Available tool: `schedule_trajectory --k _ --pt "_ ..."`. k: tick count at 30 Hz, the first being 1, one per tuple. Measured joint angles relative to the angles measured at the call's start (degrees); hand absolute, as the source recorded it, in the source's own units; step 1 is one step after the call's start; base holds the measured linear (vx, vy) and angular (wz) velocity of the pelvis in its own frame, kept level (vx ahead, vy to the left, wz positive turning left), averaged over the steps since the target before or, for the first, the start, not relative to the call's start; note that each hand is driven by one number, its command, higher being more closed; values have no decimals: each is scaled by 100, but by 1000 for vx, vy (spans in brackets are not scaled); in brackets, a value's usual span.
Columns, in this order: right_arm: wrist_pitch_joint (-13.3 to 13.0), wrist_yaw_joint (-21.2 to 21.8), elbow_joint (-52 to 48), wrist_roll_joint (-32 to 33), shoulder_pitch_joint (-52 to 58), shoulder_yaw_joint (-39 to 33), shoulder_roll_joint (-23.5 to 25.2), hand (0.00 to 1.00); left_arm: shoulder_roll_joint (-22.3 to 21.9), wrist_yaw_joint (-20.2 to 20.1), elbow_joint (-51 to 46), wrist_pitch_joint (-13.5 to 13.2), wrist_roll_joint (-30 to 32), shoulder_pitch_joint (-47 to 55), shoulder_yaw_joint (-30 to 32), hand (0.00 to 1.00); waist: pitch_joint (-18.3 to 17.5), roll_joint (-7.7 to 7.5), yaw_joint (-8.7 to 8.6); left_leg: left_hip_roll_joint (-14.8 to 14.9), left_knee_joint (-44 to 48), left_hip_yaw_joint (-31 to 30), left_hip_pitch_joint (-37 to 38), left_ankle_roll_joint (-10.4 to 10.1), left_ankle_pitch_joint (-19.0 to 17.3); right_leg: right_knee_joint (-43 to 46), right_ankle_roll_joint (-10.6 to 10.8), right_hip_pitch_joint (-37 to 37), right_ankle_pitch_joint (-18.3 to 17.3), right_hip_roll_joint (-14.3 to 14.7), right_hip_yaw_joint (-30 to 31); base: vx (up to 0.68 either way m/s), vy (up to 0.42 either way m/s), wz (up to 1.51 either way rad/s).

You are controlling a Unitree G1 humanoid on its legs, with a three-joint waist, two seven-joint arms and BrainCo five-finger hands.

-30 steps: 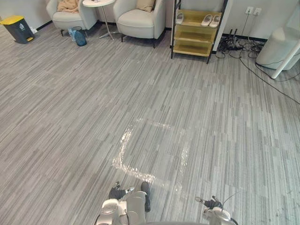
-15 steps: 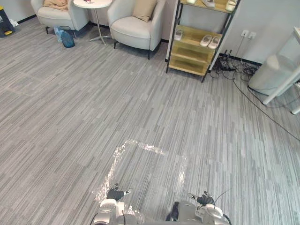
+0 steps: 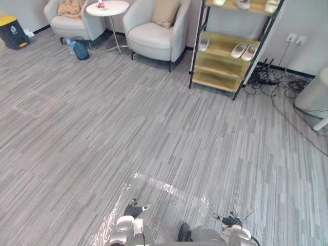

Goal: Pick up cushions and gather them together orderly.

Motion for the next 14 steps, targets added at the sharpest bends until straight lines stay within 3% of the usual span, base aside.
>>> schedule_trajectory --k 1,2,3,4,7,14 --pt "0 2 21 -8 45 8 -8 0 6 3 8 -10 -1 -2 5 0 -2 26 68 -273 -946 -360 16 -38 409 -10 181 83 -66 -31 207 381 180 -108" --pt "-2 8 11 -14 67 50 -26 0 -1 4 32 -9 -4 7 2 0 -14 80 99 -390 -1244 -604 76 -121 1151 -15 267 116 -113 -3 346 275 175 -80" --pt "-2 9 29 -14 67 68 -23 0 4 5 57 -12 -9 15 -4 0 -44 128 127 -441 -1216 -664 115 -83 1200 -37 337 157 -153 7 426 186 118 -30" --pt "-2 10 0 -15 76 163 14 0 79 6 121 -7 -10 -16 -4 0 -111 -51 78 -599 -1370 -679 240 -35 1184 -131 448 266 -177 -183 454 249 141 0" --pt "6 11 28 -22 235 180 23 0 144 9 135 -3 -59 -44 7 0 -140 -284 81 -838 -1463 -583 316 85 1137 -214 600 387 -202 -446 390 260 127 15" --pt "-3 17 8 -126 291 176 136 0 160 -6 182 9 -45 12 0 0 -256 -359 88 -1084 -2021 -466 727 210 1225 -437 707 579 -213 -679 400 90 24 -2"
